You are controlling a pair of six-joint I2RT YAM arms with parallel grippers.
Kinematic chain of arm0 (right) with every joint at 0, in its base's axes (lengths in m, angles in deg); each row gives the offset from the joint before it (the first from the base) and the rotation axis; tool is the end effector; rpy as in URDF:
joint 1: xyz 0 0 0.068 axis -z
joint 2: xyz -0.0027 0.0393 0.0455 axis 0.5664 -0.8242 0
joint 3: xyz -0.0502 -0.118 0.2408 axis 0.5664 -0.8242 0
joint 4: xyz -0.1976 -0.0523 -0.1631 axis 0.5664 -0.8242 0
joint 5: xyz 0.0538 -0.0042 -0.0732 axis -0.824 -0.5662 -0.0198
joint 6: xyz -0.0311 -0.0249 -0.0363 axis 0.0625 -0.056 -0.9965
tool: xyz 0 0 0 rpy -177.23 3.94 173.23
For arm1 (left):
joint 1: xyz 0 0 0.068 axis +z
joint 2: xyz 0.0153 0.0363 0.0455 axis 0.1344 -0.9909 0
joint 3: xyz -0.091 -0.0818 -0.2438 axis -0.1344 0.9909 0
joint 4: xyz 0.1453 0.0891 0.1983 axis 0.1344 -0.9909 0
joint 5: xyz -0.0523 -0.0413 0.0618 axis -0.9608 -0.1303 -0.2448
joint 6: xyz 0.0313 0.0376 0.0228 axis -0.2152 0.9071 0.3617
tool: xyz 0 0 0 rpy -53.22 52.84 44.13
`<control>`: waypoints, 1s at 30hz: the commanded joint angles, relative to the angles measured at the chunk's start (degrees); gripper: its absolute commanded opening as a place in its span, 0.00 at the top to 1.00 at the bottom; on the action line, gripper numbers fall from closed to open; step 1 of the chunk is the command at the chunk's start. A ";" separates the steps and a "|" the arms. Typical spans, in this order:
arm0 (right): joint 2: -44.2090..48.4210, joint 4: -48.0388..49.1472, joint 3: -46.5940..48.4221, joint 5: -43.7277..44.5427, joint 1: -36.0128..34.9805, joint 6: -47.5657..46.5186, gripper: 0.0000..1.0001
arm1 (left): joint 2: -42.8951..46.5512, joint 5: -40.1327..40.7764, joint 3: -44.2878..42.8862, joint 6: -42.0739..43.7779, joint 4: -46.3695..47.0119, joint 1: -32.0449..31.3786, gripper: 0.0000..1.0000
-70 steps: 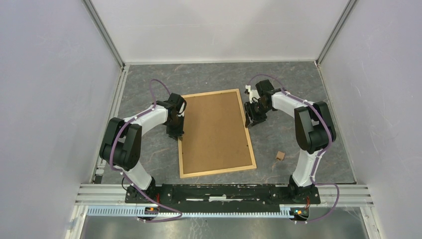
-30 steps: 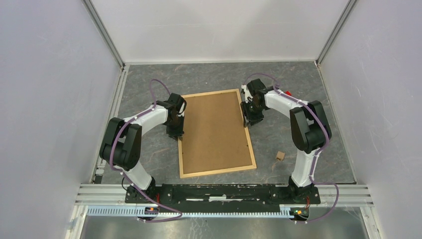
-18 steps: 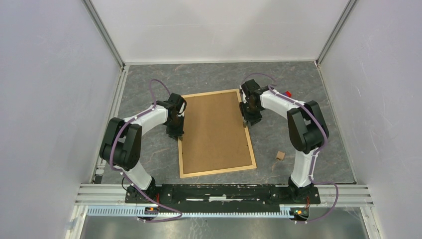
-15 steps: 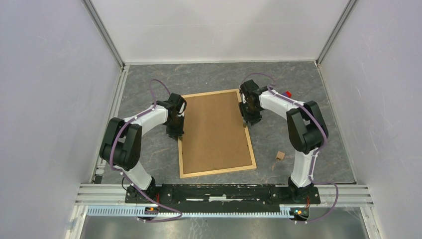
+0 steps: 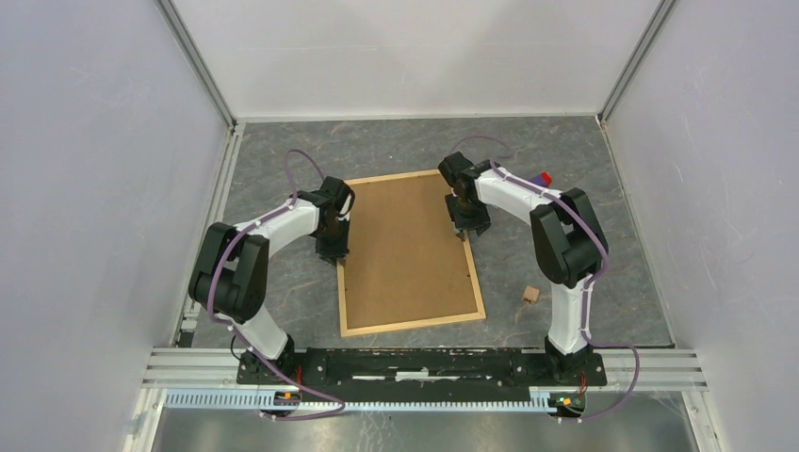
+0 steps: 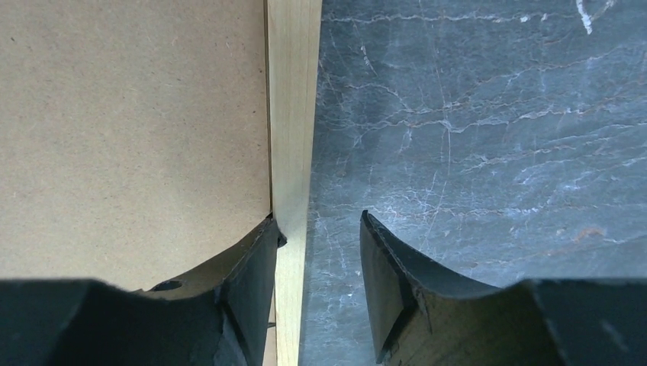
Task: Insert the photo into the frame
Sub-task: Install the photo frame at the center of the board.
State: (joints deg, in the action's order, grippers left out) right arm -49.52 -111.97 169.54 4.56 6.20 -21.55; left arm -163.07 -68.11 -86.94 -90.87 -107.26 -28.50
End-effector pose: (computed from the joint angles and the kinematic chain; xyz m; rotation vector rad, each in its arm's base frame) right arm 0.3443 0.1789 0.1593 -0.1988 2.9208 -0.1203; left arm 0.2769 -0.1051 0.1647 0.1000 2.9606 -0.0906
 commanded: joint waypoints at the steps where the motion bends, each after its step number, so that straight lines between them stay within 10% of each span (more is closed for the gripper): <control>1: -11.58 5.33 -3.19 16.33 0.13 0.50 0.49 | 1.19 1.94 0.41 3.28 -1.38 -0.77 0.98; 21: -17.34 5.71 2.67 11.31 -3.75 1.02 0.27 | 0.97 2.36 0.41 2.85 -1.41 -2.82 0.98; 30: -2.17 2.30 5.85 5.85 -4.66 -1.55 0.25 | 0.87 2.85 0.50 2.43 -1.52 -2.96 0.98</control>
State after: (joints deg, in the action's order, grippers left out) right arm -52.32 -118.31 176.01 13.98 1.55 -23.63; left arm -162.72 -65.46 -86.88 -90.87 -107.24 -30.68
